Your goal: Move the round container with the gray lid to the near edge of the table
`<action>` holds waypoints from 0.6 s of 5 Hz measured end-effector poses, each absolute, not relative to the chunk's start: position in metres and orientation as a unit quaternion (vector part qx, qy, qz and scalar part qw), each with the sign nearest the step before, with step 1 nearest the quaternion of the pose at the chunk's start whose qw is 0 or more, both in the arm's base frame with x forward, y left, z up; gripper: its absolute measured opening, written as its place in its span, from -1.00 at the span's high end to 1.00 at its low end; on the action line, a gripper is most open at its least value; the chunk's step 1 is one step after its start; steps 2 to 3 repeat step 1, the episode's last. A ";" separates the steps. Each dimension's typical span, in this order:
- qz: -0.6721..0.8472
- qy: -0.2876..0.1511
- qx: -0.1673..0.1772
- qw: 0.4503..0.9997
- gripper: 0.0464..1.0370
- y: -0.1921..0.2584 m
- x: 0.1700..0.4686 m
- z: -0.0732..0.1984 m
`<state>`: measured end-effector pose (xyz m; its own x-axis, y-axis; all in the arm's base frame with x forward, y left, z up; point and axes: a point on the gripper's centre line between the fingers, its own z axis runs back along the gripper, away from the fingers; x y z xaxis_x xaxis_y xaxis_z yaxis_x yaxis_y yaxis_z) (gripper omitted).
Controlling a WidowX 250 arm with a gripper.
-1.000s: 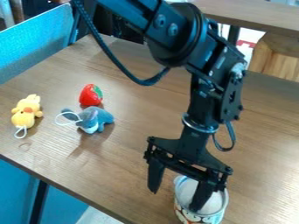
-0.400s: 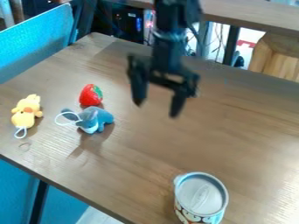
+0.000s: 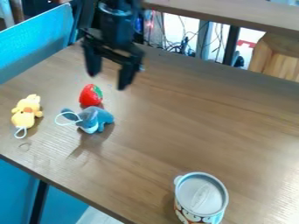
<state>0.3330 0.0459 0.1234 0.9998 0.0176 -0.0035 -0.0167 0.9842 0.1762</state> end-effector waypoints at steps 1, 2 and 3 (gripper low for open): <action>0.045 0.020 0.076 0.996 -0.93 0.101 0.331 0.123; 0.045 0.020 0.076 0.996 -0.93 0.101 0.331 0.123; 0.045 0.020 0.076 0.996 -0.93 0.101 0.331 0.123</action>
